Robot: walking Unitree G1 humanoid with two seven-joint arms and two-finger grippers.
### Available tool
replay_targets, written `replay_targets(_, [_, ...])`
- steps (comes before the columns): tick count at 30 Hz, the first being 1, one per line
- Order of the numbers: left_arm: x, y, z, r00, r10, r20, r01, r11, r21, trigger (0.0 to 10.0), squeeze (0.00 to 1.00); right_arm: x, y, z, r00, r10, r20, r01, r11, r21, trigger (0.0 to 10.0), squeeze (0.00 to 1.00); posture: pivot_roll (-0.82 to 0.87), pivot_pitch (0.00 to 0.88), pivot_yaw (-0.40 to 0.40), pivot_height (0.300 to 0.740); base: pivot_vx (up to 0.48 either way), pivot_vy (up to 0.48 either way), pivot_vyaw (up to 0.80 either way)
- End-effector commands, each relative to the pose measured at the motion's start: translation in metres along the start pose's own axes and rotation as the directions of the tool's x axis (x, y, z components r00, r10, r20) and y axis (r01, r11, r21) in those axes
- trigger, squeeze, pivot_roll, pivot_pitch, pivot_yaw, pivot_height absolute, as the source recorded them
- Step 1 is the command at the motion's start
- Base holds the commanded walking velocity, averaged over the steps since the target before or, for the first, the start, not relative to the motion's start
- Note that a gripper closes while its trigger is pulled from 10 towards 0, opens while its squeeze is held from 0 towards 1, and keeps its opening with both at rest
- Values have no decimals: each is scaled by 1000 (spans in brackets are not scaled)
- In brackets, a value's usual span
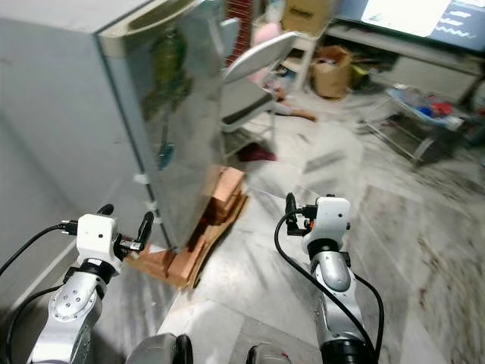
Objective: Restocking fridge
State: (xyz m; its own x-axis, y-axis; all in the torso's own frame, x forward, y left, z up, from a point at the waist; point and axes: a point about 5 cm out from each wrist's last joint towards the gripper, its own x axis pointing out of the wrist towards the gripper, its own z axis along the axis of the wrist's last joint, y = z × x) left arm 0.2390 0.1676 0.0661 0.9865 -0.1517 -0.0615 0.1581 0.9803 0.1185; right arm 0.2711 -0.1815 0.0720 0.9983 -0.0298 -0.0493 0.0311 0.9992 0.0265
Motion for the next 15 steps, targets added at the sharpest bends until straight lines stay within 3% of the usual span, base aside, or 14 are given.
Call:
replay_targets(1, [2, -4, 3, 1000, -18, 15, 18, 1000, 4, 10000, 0, 0, -7, 0, 1000, -28, -7, 27, 1000, -8, 10000, 0, 103, 78, -62, 740, 368, 0, 0])
replay_targets(5, [3, -4, 3, 1000, -11, 12, 11, 1000, 4, 10000, 0, -1, -7, 1, 1000, -27, -5, 27, 1000, -11, 10000, 0, 102, 80, -62, 740, 351, 0, 0])
replay_targets(15, [9, -1, 0, 1000, 21, -8, -21, 999, 25, 10000, 0, -1, -7, 1, 1000, -24, -5, 24, 999, -24, 10000, 0, 99, 88, -74, 740, 0, 0, 0])
